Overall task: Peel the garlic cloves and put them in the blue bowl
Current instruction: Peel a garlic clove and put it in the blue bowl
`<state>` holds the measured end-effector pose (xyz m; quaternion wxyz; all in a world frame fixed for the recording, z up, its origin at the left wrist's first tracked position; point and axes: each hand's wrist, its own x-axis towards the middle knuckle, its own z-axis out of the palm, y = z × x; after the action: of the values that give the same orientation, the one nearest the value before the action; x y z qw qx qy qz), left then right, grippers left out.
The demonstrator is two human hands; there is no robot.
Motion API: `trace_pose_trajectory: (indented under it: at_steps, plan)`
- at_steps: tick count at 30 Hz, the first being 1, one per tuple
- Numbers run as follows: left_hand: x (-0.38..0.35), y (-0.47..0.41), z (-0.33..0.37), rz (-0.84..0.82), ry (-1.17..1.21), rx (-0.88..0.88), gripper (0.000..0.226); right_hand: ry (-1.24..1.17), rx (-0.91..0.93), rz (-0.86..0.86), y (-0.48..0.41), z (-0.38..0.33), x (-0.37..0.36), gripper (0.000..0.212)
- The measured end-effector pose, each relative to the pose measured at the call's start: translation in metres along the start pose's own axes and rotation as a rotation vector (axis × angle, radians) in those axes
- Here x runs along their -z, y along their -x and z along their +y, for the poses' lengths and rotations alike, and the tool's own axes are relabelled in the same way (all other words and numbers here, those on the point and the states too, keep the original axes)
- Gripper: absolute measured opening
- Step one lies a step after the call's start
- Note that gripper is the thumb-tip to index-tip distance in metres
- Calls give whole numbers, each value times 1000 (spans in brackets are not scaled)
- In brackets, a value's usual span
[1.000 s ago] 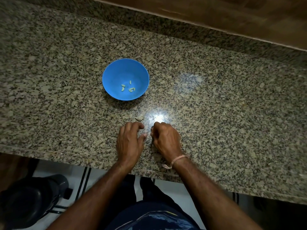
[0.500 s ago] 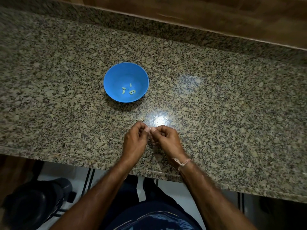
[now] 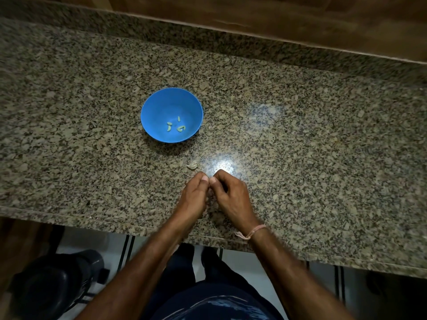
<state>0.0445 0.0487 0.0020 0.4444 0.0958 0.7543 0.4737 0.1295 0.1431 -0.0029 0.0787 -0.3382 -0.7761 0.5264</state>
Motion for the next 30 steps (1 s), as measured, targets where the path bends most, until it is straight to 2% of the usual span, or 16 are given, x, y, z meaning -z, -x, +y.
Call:
trace_pose_trajectory:
  at_steps: [2, 4, 6, 8, 10, 11, 12, 13, 15, 16, 18, 20, 21, 23, 25, 30]
  plan:
    - [0, 1, -3, 120, -304, -263, 22, -366, -245, -114, 0, -7, 1, 25]
    - [-1, 1, -3, 157, -392, -365, 22, -567, -400, -165, 2, -14, 2, 24]
    - [0, 1, 5, 90, -234, -182, 26, -320, -218, -77, 4, -14, -1, 27]
    - [1, -1, 10, -73, 94, 45, 28, 28, 53, 59, 4, -3, -4, 29]
    - [3, -1, 13, -168, 395, 190, 22, 247, 191, 122, 2, 7, -6, 28]
    - [4, -1, 13, -166, 396, 194, 22, 273, 214, 120, 1, 11, -5, 28]
    - [3, 1, 12, -139, 268, 132, 21, 232, 196, 103, 1, 10, -5, 29]
    - [1, 2, 10, -66, 48, 21, 19, 107, 101, 63, 1, 4, -4, 29]
    - [0, 3, 4, 107, -353, -276, 19, -367, -251, -66, 0, -10, -2, 29]
    - [-1, 4, 4, 147, -424, -360, 21, -571, -415, -138, -1, -14, -1, 28]
    - [-1, 2, 4, 146, -396, -353, 22, -768, -562, -228, -2, -13, 2, 28]
    - [1, 4, 5, 82, -220, -215, 21, -762, -536, -217, -1, -11, 1, 25]
    - [2, 4, 4, 67, -162, -187, 22, -677, -472, -171, 1, -8, -1, 23]
    - [6, 4, 1, 68, -189, -226, 24, -471, -307, -34, 3, 0, -4, 20]
    - [9, 4, -1, 59, -231, -256, 24, -368, -176, 53, 3, 5, -4, 12]
    - [12, 3, -1, 152, -178, -225, 12, -401, -119, 72, 2, 7, 4, 7]
